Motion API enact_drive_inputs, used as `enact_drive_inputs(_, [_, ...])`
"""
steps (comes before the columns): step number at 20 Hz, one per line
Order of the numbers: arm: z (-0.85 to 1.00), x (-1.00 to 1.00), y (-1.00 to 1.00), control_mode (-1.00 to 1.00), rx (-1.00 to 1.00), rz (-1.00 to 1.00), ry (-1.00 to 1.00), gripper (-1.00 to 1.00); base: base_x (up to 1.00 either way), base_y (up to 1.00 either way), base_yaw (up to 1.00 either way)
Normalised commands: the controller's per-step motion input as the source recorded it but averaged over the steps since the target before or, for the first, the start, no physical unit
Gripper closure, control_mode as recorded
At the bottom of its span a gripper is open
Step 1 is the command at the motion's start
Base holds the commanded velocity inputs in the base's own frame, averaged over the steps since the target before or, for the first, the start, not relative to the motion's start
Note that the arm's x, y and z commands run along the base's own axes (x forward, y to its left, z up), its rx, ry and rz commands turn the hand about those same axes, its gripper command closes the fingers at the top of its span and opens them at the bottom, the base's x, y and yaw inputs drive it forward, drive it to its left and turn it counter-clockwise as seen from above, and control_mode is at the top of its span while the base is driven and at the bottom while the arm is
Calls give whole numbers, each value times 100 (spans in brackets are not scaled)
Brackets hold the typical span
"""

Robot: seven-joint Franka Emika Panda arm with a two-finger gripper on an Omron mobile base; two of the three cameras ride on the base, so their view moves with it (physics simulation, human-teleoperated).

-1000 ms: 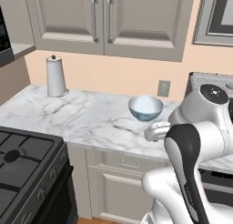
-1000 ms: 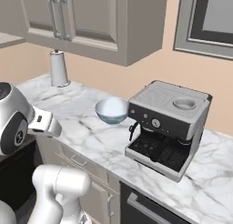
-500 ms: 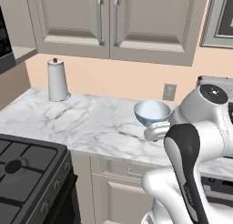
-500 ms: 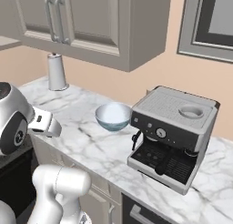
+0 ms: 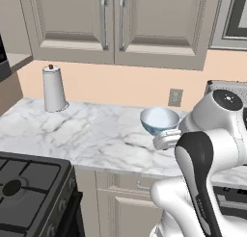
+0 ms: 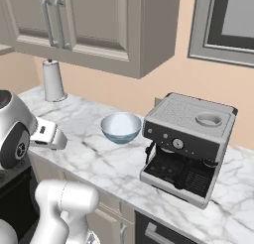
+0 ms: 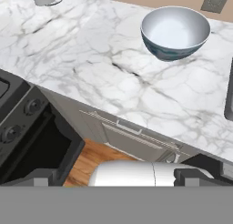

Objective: Pick the cup and bowl from the counter and place them on the counter next to the sink.

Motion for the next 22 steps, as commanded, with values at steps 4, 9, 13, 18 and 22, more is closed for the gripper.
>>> enact_drive_inputs(4, [0,0,0,100,0,0,0,-100,52,34,-14])
enact_drive_inputs(9, [0,0,0,100,0,0,0,-100,82,46,-25])
enact_drive_inputs(13, [0,0,0,100,0,0,0,-100,95,51,-30])
enact_drive_inputs(18, [0,0,0,100,0,0,0,-100,2,0,-1])
enact_drive_inputs(22, [0,0,0,100,0,0,0,-100,0,0,0])
